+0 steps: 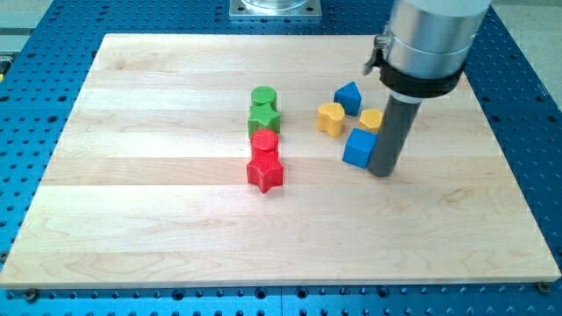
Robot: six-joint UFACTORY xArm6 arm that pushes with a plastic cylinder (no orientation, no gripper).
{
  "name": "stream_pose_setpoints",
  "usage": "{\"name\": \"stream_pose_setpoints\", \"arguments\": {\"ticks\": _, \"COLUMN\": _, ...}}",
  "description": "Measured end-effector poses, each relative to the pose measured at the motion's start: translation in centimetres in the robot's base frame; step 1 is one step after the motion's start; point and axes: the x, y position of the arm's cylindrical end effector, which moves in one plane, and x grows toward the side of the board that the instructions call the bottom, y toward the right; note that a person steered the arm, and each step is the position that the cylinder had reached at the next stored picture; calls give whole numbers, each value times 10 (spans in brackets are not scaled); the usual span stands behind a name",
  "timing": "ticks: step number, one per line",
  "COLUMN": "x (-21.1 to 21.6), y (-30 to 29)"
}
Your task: Separate the red star from the red circle
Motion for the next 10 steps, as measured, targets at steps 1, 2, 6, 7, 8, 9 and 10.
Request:
{"name": "stream_pose_setpoints", "arguments": {"ticks": 1, "x": 0, "y": 0}}
{"name": "stream_pose_setpoints", "arguments": {"ticks": 2, "x": 9, "y": 0}}
{"name": "stream_pose_setpoints", "arguments": {"ticks": 6, "x": 51, "y": -192}}
{"name": "stream_pose_setpoints", "arguments": {"ticks": 7, "x": 51, "y": -195}}
{"name": "stream_pose_setpoints", "arguments": {"ticks": 8, "x": 51, "y": -179}}
{"name": "stream_pose_setpoints", "arguments": {"ticks": 9, "x": 33, "y": -124}}
{"name": "stream_pose_setpoints", "arguments": {"ticks": 10, "x": 27, "y": -106}}
